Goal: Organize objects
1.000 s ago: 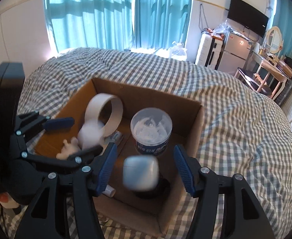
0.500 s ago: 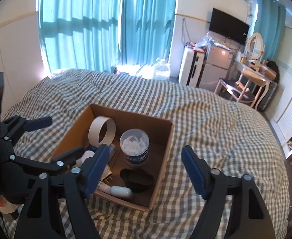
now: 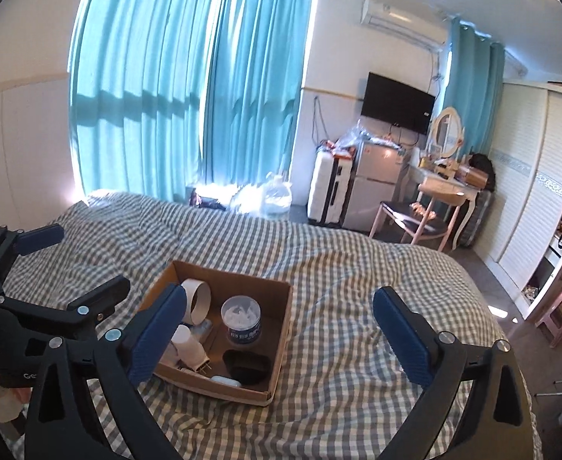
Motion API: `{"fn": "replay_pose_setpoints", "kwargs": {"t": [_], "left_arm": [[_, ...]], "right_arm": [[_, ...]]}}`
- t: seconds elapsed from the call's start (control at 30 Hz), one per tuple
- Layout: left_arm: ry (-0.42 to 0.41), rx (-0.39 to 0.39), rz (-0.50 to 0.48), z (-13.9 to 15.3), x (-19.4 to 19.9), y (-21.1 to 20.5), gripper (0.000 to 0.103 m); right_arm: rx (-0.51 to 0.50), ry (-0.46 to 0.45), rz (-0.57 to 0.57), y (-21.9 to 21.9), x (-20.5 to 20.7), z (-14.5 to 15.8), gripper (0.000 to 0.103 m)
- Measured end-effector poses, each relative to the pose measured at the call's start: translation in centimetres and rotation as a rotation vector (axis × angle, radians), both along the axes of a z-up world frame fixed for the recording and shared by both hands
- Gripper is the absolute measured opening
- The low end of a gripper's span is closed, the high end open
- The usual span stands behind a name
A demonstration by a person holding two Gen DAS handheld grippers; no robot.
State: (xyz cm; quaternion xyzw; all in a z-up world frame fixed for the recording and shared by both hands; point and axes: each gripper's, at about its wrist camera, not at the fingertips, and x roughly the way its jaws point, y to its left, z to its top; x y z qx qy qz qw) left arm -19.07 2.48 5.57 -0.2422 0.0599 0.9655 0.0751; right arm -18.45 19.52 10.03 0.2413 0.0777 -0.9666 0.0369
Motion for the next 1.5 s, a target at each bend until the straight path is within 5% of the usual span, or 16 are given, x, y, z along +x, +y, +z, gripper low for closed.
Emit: {"fn": "replay_pose_setpoints", "kwargs": {"t": [0.33, 0.57, 0.7, 1.1, 1.5], "left_arm": [[0.148, 0.029, 0.004, 6.7, 6.5, 0.0, 0.103], [0.244, 0.099, 0.046, 6.7, 10.4, -0.5, 0.103], [0.220, 0.164, 0.041, 3.7, 11.6, -0.7, 0.103], [0.127, 0.110, 0.155, -5.4, 11.1, -2.4, 0.103], [0.092, 0.095, 0.145, -6.7, 11.5, -2.1, 0.103]], "right_arm": [[-0.007, 0.141, -0.030, 1.2, 7.3, 5.5, 0.101], [-0.039, 0.257, -0.083, 2.0, 11.7, 7.0, 0.101], [-0.118, 0.323, -0.074, 2.6, 13.4, 4.5, 0.101], [-0.056, 0.217, -0.073, 1.9, 11.7, -7.0, 0.101], [-0.049, 0.147, -0.095, 2.8, 10.8, -10.6, 0.101]]}}
